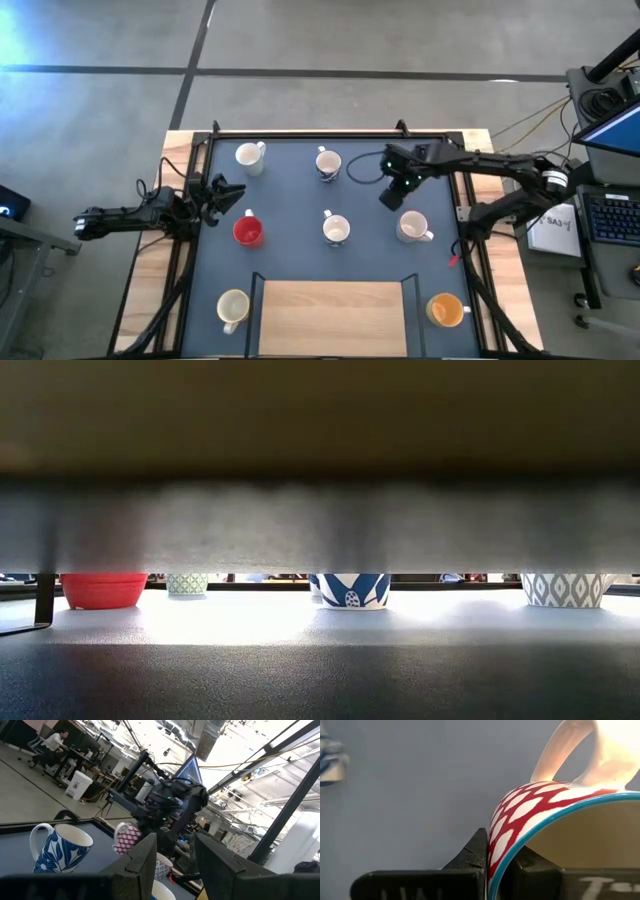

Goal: Place coffee mugs
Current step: Put the red patterned mug on the shelf

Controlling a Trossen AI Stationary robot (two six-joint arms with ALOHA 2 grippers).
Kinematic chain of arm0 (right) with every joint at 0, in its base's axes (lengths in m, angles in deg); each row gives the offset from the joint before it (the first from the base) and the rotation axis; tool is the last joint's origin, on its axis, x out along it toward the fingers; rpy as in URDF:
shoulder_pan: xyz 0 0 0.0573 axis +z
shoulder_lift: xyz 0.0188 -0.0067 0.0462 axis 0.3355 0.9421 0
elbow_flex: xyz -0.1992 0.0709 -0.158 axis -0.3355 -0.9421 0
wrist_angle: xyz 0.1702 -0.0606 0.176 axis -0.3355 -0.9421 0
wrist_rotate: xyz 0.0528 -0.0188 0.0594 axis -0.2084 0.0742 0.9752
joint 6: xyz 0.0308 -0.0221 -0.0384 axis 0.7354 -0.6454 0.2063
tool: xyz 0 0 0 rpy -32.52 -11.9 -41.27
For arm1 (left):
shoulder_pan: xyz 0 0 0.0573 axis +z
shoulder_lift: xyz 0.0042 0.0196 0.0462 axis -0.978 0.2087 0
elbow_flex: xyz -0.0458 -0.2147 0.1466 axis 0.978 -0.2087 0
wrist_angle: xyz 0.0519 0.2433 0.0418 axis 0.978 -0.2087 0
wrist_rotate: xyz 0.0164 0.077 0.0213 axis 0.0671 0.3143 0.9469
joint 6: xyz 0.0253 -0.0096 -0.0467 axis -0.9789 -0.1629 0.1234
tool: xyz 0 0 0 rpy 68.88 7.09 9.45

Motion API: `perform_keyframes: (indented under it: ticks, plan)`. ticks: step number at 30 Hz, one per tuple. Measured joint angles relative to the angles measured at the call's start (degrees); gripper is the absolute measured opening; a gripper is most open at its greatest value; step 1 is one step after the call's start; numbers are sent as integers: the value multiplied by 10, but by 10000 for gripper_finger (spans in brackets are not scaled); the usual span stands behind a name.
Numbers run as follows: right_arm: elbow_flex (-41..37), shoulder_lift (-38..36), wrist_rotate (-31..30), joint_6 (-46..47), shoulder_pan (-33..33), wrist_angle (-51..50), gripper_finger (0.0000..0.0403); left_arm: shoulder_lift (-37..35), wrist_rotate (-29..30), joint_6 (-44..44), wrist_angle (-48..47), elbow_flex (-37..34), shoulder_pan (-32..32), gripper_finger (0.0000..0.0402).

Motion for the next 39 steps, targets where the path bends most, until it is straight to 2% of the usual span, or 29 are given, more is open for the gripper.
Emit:
perform_keyframes:
  ticks: [6,15,26,39]
  plan:
    - [38,-14,-1,30,87,-8,14,0,0,0,0,0,0,116]
    - [127,2,-6,69,235,-22,13,0,0,0,0,0,0,116]
    - [153,39,-19,131,427,-15,13,0,0,0,0,0,0,116]
    - [206,160,-20,117,524,-24,13,0,0,0,0,0,0,116]
